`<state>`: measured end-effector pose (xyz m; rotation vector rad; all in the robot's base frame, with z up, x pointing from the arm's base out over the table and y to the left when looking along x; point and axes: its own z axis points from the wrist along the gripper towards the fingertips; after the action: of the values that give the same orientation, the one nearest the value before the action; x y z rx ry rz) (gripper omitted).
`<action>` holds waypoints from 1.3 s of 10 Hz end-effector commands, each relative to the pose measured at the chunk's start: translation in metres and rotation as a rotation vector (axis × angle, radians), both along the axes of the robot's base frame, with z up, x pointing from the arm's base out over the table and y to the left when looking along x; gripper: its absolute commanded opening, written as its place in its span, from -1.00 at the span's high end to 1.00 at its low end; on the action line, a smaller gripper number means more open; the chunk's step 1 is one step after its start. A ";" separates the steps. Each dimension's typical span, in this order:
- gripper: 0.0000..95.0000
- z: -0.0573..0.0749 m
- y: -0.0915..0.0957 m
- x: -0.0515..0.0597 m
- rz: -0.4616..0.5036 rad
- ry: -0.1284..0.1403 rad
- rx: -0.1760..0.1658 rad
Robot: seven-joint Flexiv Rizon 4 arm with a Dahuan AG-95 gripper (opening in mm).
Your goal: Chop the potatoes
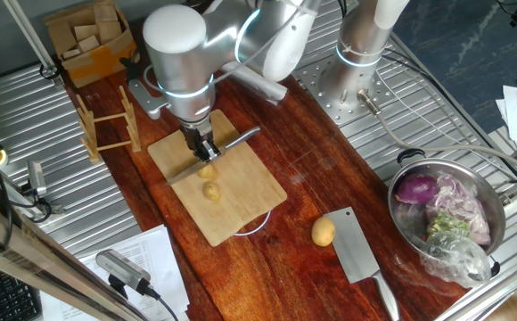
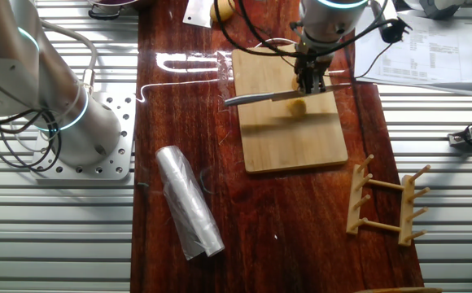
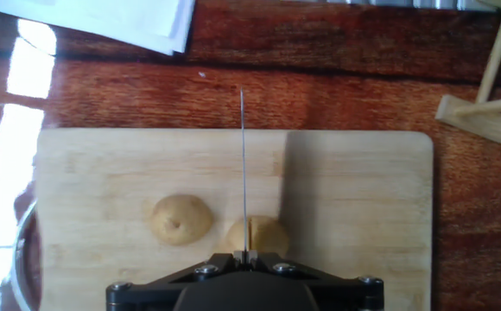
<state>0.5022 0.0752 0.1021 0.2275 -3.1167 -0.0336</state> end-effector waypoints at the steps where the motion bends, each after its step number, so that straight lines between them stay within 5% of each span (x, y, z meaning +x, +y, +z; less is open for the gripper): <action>1: 1.00 0.006 0.003 -0.001 0.003 0.001 0.001; 7: 1.00 0.004 0.047 0.007 -0.070 -0.018 0.025; 13: 1.00 -0.004 0.065 0.010 -0.110 -0.022 0.030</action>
<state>0.5122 0.1401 0.0961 0.0546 -3.1465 -0.0830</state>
